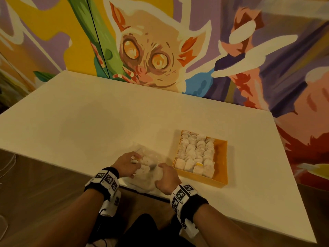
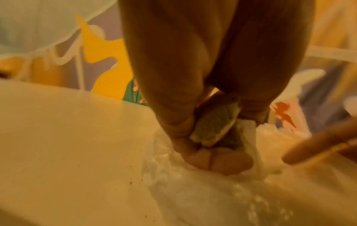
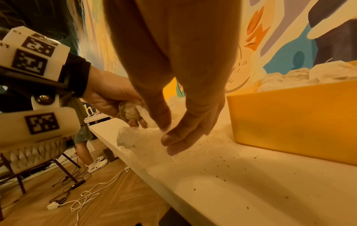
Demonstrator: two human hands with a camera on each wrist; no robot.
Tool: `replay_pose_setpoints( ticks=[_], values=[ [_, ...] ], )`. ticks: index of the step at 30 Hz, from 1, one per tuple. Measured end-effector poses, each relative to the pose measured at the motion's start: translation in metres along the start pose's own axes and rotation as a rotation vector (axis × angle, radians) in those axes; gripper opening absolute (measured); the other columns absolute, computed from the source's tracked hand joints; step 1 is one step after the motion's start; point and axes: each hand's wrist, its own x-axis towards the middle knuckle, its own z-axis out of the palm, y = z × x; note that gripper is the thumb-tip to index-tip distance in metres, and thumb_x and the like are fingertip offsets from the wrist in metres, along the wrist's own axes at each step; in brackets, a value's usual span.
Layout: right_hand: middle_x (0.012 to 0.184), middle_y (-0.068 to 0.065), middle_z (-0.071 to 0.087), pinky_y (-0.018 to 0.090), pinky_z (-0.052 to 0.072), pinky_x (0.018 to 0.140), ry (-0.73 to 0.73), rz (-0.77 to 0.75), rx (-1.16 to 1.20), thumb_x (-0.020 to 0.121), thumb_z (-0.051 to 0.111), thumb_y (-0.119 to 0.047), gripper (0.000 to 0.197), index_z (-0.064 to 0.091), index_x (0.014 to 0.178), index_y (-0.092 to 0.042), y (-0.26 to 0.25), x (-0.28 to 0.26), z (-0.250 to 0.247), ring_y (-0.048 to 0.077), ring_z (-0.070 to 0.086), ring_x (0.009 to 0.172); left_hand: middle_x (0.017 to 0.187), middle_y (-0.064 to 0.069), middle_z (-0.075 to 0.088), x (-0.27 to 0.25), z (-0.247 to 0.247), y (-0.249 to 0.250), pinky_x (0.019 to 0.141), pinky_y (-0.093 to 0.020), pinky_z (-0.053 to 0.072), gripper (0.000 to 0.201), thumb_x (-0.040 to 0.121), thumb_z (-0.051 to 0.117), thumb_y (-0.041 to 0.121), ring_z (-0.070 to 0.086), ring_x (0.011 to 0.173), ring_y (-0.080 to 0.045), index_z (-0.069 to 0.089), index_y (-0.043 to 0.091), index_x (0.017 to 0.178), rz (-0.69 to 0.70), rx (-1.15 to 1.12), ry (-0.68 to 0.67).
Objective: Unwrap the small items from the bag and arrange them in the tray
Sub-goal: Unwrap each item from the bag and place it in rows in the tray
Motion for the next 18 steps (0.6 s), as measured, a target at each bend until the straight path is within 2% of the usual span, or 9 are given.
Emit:
replay_pose_setpoints(
  ticks=[2,5,6,8,9,10,13,16,18],
  values=[
    [0.137,0.011,0.042,0.022,0.042,0.09,0.001,-0.004,-0.019,0.084,0.068,-0.013,0.069,0.035,0.144,-0.018,0.0,-0.001,0.0,0.024,0.049,0.122,0.119,-0.013,0.059,0.007,0.007,0.0,0.073,-0.04,0.059,0.033,0.088,0.063,0.02,0.065,0.089,-0.028,0.057,0.018,0.12,0.019,0.152,0.027],
    [0.14,0.011,0.04,0.023,0.04,0.096,-0.001,-0.011,-0.044,0.084,0.067,-0.008,0.069,0.035,0.145,-0.017,-0.001,-0.002,0.001,0.024,0.045,0.127,0.142,-0.01,0.048,0.017,0.025,0.0,0.1,-0.038,0.045,0.057,0.092,0.059,0.034,0.051,0.125,-0.031,0.044,0.011,0.142,0.047,0.418,0.079],
    [0.139,0.01,0.041,0.024,0.04,0.097,-0.002,-0.019,-0.06,0.084,0.066,-0.008,0.068,0.035,0.144,-0.017,-0.002,-0.002,0.0,0.024,0.044,0.127,0.139,-0.011,0.051,0.02,0.031,0.002,0.101,-0.039,0.044,0.056,0.092,0.058,0.036,0.051,0.125,-0.031,0.048,0.006,0.138,0.044,0.435,0.083],
    [0.138,0.01,0.044,0.025,0.04,0.098,-0.002,-0.03,-0.084,0.084,0.066,-0.006,0.067,0.036,0.143,-0.015,-0.003,-0.003,-0.001,0.024,0.044,0.126,0.111,-0.014,0.067,0.025,0.043,0.003,0.083,-0.04,0.051,0.035,0.09,0.058,0.035,0.062,0.1,-0.031,0.065,0.003,0.104,0.063,0.405,0.121],
    [0.138,0.01,0.044,0.025,0.04,0.098,-0.004,-0.031,-0.087,0.083,0.066,-0.006,0.067,0.037,0.143,-0.015,-0.003,-0.003,-0.002,0.024,0.045,0.126,0.093,-0.01,0.069,0.025,0.048,0.004,0.073,-0.037,0.052,0.025,0.09,0.059,0.033,0.064,0.087,-0.028,0.065,0.009,0.085,0.076,0.385,0.153],
    [0.137,0.01,0.044,0.025,0.04,0.098,-0.005,-0.032,-0.089,0.082,0.066,-0.006,0.067,0.037,0.142,-0.015,-0.003,-0.003,-0.002,0.024,0.045,0.126,0.084,-0.007,0.068,0.026,0.053,0.003,0.069,-0.035,0.052,0.021,0.089,0.061,0.031,0.064,0.081,-0.025,0.063,0.015,0.076,0.087,0.364,0.19],
    [0.136,0.011,0.045,0.025,0.041,0.098,-0.01,-0.037,-0.087,0.082,0.067,-0.008,0.067,0.038,0.142,-0.014,-0.002,-0.003,-0.003,0.025,0.046,0.125,0.076,0.001,0.065,0.024,0.056,0.003,0.066,-0.028,0.046,0.019,0.085,0.067,0.034,0.064,0.078,-0.021,0.058,0.023,0.072,0.045,0.261,0.24],
    [0.136,0.011,0.046,0.025,0.041,0.096,-0.011,-0.037,-0.074,0.083,0.068,-0.009,0.066,0.038,0.142,-0.015,0.0,-0.003,-0.002,0.025,0.046,0.125,0.071,0.001,0.063,0.023,0.054,0.003,0.063,-0.027,0.045,0.026,0.085,0.068,0.034,0.063,0.075,-0.022,0.055,0.023,0.065,0.038,0.232,0.188],
    [0.136,0.011,0.046,0.024,0.041,0.094,0.002,-0.038,-0.041,0.083,0.068,-0.012,0.066,0.038,0.141,-0.016,0.0,-0.004,-0.002,0.025,0.047,0.124,0.073,0.001,0.063,0.018,0.049,0.006,0.061,-0.027,0.045,0.024,0.086,0.068,0.032,0.061,0.073,-0.019,0.057,0.021,0.069,0.081,0.229,0.161]
  ],
)
